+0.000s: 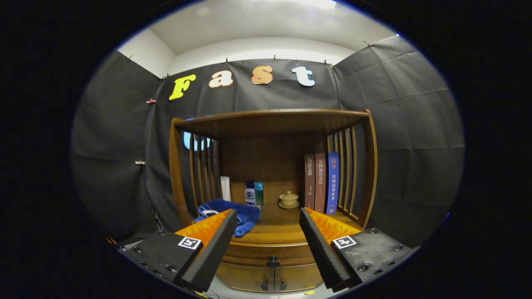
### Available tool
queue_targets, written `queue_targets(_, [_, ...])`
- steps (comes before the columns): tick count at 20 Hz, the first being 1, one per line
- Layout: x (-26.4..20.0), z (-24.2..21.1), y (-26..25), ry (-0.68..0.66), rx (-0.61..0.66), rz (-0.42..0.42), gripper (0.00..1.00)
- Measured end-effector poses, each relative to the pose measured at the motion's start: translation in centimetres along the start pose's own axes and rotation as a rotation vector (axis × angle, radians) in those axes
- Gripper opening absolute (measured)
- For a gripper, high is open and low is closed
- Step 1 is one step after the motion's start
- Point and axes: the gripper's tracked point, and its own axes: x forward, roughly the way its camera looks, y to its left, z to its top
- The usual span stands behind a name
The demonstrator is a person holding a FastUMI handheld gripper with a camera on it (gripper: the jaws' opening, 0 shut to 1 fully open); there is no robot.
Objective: Pull open the drawer, take out the items inside it, and place them on the countertop above the cabinet.
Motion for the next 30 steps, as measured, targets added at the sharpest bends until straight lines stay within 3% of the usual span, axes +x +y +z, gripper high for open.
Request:
queue_targets(10, [4.8, -16.7, -0.8, 0.286, 0.051, -0.025, 1.00])
queue_targets(16, [7.0, -23.1, -1.5, 0.427, 0.054, -0.041, 0.99])
queue_targets(20, [8.5, -25.6, -1.5, 0.469, 0.058, -0.055, 0.76])
queue_targets(22, [8.6, -26.1, -1.6, 0.494, 0.045, -0.056, 0.55])
queue_targets(25, [8.5, -26.1, -1.7, 0.499, 0.032, -0.052, 0.39])
queue_targets(30, [7.3, -26.0, -1.6, 0.518, 0.047, -0.059, 0.39])
